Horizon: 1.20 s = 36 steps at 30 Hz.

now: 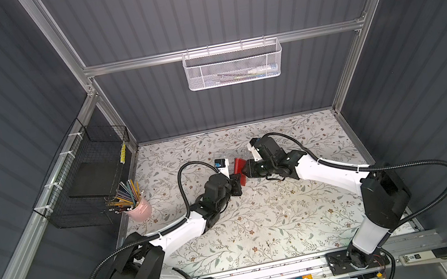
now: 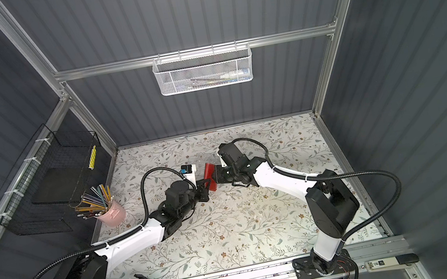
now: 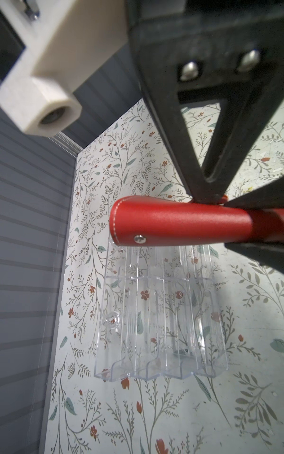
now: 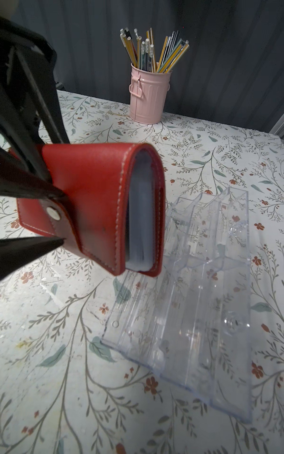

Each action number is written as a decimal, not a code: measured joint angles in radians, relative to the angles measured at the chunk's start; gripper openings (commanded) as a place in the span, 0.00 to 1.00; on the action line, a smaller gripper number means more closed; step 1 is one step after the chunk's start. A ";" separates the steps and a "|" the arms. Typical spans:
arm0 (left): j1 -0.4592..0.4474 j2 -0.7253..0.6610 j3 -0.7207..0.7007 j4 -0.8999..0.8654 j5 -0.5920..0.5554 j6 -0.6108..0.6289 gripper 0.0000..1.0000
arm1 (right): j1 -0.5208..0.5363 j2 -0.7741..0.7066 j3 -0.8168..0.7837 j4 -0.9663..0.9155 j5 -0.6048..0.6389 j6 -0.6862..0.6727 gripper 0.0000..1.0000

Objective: Take the credit cards out of the card holder
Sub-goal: Open the button on the card holder.

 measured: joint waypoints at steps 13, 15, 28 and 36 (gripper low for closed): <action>0.000 -0.013 -0.016 -0.008 -0.032 0.000 0.00 | 0.027 0.015 0.011 0.001 0.037 -0.008 0.02; 0.000 -0.016 -0.016 -0.009 -0.036 0.000 0.00 | 0.028 0.015 0.011 0.002 0.042 -0.010 0.00; -0.010 -0.018 -0.016 -0.051 -0.060 0.000 0.00 | 0.033 0.011 -0.017 0.007 0.042 -0.018 0.00; -0.011 -0.059 -0.009 -0.075 -0.100 -0.001 0.00 | 0.018 -0.002 -0.071 -0.027 0.098 -0.037 0.00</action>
